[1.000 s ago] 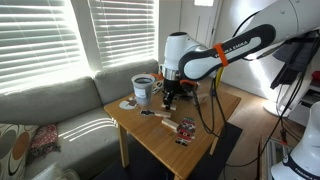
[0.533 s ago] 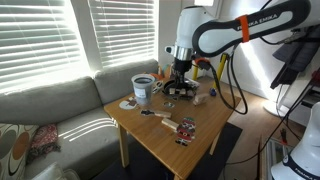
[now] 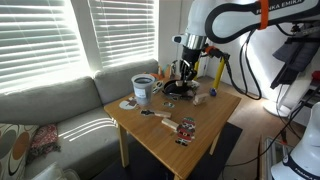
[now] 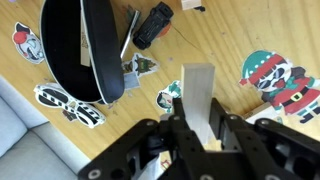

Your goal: Add a block to the block stack

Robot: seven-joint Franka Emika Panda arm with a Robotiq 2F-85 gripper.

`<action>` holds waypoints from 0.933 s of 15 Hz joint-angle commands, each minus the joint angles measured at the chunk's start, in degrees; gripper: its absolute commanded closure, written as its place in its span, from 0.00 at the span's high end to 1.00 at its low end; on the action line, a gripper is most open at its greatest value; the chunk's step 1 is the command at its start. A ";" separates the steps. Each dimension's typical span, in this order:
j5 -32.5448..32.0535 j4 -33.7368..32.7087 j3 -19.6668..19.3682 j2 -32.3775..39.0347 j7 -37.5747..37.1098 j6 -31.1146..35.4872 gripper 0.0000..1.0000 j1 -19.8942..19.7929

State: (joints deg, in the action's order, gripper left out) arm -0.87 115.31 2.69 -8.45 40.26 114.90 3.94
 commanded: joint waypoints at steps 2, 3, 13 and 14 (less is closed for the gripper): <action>0.73 1.10 -1.22 -1.46 6.42 -2.44 0.07 0.55; 1.26 1.82 -1.70 -2.45 10.14 -3.64 0.07 0.48; 0.88 6.51 -6.91 -9.26 23.09 -9.26 0.29 -1.01; 0.87 7.04 -7.41 -10.04 23.30 -9.33 0.29 -1.27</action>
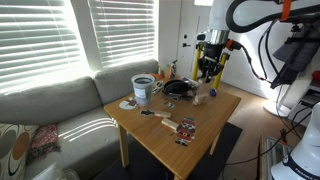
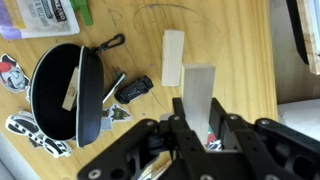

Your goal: Add a block to the block stack

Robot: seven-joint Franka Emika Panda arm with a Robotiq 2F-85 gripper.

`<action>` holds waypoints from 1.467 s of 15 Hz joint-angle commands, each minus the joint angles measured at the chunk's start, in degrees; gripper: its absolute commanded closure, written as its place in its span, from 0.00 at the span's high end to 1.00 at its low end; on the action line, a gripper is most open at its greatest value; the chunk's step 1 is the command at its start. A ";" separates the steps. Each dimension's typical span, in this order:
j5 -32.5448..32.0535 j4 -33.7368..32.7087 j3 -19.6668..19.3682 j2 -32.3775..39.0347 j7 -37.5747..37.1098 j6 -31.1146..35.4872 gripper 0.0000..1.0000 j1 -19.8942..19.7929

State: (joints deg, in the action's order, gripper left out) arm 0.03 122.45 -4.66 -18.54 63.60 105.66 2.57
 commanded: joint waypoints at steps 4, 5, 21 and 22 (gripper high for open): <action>-0.04 0.48 -0.41 -0.74 0.07 -0.12 0.29 -0.03; -0.04 0.48 -0.41 -0.74 0.07 -0.12 0.07 -0.03; -5.43 14.10 -1.16 -3.74 -6.74 16.90 0.07 -1.43; -5.25 14.45 -1.20 -3.55 -6.93 17.73 0.07 -1.40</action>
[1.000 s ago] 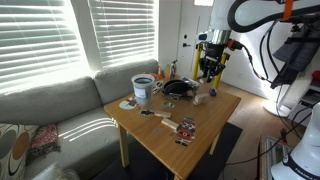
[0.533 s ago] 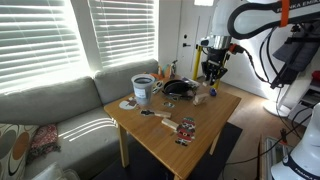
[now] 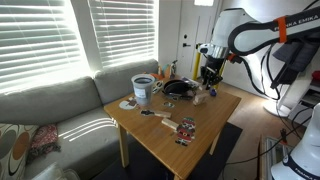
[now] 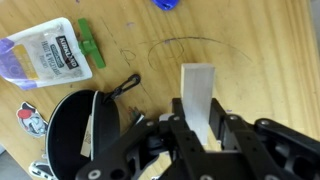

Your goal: Add a block to the block stack

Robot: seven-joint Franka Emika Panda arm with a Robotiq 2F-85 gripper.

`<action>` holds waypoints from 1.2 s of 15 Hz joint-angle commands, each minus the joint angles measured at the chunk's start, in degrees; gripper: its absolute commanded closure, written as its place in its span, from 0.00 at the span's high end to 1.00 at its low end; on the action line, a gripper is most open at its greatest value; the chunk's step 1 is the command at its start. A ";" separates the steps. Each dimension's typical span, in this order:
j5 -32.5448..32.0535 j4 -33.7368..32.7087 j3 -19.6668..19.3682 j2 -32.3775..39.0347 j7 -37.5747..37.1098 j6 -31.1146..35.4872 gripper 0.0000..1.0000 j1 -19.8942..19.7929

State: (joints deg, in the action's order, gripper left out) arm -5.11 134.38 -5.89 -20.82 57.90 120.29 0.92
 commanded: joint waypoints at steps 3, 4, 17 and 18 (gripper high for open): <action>1.34 3.28 -0.29 -1.24 -0.36 4.40 0.07 0.86; 2.91 3.36 -0.73 -1.36 0.64 4.08 0.07 1.39; 5.43 1.11 -1.94 -0.01 4.55 0.12 0.07 1.50; 5.32 0.90 -1.84 0.17 5.21 0.29 0.07 1.56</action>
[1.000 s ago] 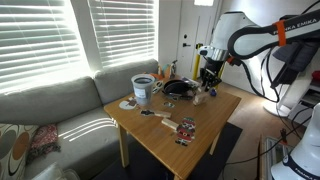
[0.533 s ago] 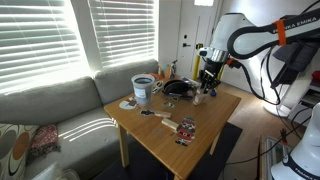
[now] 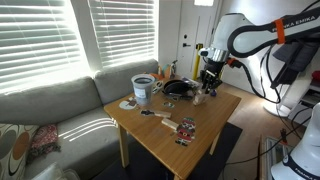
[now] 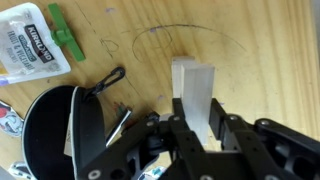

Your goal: Add a block to the block stack

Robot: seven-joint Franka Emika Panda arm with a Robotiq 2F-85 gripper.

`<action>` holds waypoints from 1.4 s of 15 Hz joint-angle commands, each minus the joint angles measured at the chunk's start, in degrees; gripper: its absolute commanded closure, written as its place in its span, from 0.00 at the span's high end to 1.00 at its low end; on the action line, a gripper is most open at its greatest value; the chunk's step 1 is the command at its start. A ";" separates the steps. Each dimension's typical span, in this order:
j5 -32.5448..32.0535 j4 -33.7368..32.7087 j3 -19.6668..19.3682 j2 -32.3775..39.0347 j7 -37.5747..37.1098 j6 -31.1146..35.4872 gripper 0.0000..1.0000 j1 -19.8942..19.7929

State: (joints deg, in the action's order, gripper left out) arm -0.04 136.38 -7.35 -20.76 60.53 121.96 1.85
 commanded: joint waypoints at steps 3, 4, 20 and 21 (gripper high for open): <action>0.35 -1.19 -0.33 0.62 4.36 -1.03 0.07 0.70; 0.48 -1.09 -0.33 0.74 4.73 -1.06 0.07 0.71; 1.21 -1.81 -0.23 3.35 4.41 0.69 0.07 0.41; 1.25 -1.97 -0.24 3.63 4.44 0.88 0.07 0.38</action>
State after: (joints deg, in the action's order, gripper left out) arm -0.04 135.87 -7.34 -18.49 64.11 122.40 2.07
